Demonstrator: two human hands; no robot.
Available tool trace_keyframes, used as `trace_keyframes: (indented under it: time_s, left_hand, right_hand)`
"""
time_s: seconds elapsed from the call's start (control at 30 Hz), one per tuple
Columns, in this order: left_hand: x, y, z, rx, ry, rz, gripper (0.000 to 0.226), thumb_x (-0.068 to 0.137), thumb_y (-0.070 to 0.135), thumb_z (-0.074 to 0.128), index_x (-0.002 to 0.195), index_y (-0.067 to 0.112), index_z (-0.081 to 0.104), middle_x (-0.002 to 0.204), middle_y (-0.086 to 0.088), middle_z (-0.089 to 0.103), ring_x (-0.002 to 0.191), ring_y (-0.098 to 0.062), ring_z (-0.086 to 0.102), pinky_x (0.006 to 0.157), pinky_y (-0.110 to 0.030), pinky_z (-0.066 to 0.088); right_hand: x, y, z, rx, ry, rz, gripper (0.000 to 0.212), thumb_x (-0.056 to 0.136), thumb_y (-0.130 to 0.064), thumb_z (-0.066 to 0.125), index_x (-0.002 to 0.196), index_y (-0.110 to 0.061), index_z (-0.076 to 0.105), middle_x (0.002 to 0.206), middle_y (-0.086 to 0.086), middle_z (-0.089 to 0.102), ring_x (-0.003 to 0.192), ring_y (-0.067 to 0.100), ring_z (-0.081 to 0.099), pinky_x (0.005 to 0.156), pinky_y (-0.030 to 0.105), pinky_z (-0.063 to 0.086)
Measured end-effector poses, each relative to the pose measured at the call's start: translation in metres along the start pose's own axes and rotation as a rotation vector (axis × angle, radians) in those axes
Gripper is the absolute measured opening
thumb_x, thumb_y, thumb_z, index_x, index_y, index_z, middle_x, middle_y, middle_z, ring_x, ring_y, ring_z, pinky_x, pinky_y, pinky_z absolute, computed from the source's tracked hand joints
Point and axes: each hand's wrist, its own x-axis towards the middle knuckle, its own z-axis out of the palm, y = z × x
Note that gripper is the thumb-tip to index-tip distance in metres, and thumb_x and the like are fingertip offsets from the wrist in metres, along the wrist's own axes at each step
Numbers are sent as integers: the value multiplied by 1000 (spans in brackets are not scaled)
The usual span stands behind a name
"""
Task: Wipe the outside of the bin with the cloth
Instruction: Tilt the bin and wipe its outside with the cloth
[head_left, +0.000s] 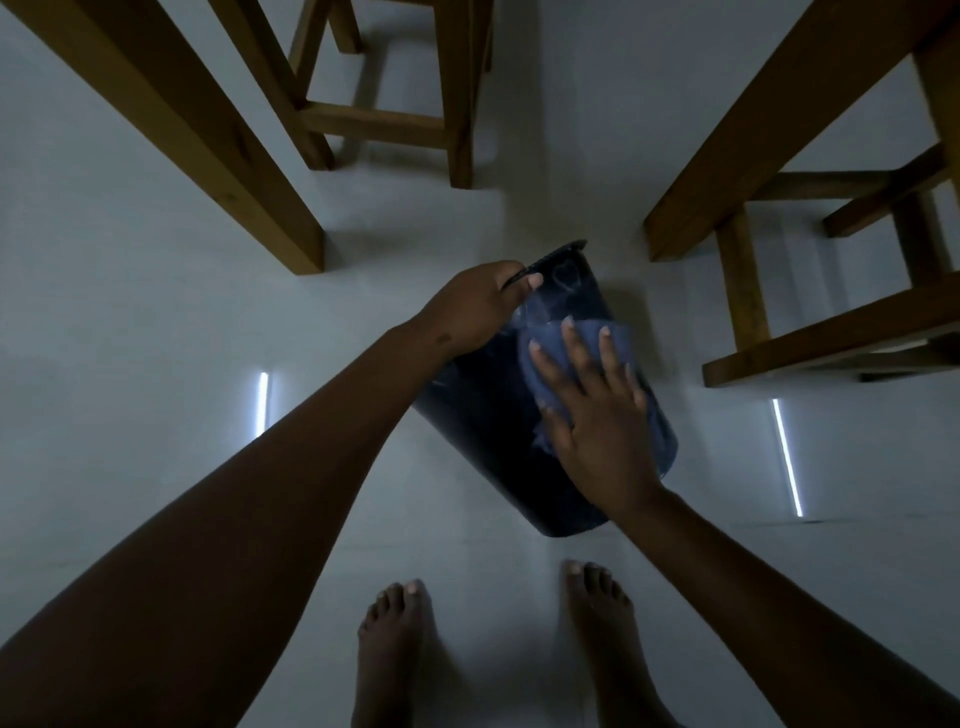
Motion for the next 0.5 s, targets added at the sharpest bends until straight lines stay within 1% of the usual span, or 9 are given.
trace_keyframes:
  time_s: [0.07, 0.1, 0.17, 0.27, 0.4, 0.43, 0.47, 0.5]
  left_hand:
    - [-5, -4, 0, -17, 8, -3, 33, 101, 37, 40, 78, 14, 49, 68, 4, 48, 64, -12, 47, 60, -21, 35]
    - [-8, -6, -1, -21, 13, -5, 33, 100, 37, 40, 79, 14, 49, 68, 5, 49, 64, -9, 47, 61, -21, 36]
    - [-12, -10, -1, -32, 14, -2, 33, 100, 37, 40, 80, 13, 51, 70, 4, 51, 66, -10, 49, 63, -22, 38]
    - [-18, -14, -2, -43, 24, 10, 36, 100, 38, 40, 84, 9, 54, 75, 0, 55, 69, -14, 52, 64, -25, 39]
    - [-24, -14, -1, -49, 62, 17, 34, 100, 37, 40, 77, 15, 52, 73, 1, 57, 67, -10, 53, 64, -23, 41]
    - [-25, -15, 1, -49, 79, 14, 35, 100, 38, 40, 75, 16, 52, 74, 0, 60, 68, -12, 55, 66, -25, 42]
    - [-27, -17, 3, -40, 101, 13, 36, 100, 39, 40, 73, 17, 52, 74, -2, 61, 69, -15, 57, 68, -28, 44]
    - [-28, -19, 4, -26, 121, 10, 37, 99, 39, 40, 71, 18, 51, 72, -2, 62, 70, -18, 58, 69, -31, 44]
  right_hand:
    - [13, 9, -4, 177, 6, 116, 58, 97, -47, 27, 153, -39, 12, 164, -3, 9, 151, 29, 7, 114, 56, 28]
    - [19, 13, -4, 259, 5, 159, 58, 97, -48, 27, 152, -41, 11, 164, -5, 9, 151, 28, 8, 115, 55, 28]
    - [24, 20, -1, 378, 10, 220, 56, 99, -47, 30, 151, -44, 11, 164, -6, 10, 150, 26, 10, 117, 54, 26]
    - [26, 23, -1, 553, 43, 317, 52, 103, -36, 38, 151, -41, 20, 163, -6, 18, 149, 22, 19, 117, 51, 28]
    - [26, 18, -15, 782, 69, 432, 49, 102, -16, 44, 148, -29, 34, 159, -4, 29, 144, 16, 31, 118, 35, 27]
    - [24, 13, -18, 800, 75, 451, 48, 102, -16, 44, 148, -28, 35, 158, -5, 29, 144, 13, 30, 119, 33, 26]
    - [19, 6, -19, 761, 84, 456, 49, 102, -17, 44, 149, -26, 35, 158, -5, 29, 143, 10, 29, 119, 32, 25]
    - [13, -1, -18, 668, 96, 427, 50, 101, -18, 45, 150, -23, 34, 158, -2, 29, 144, 10, 26, 120, 34, 25]
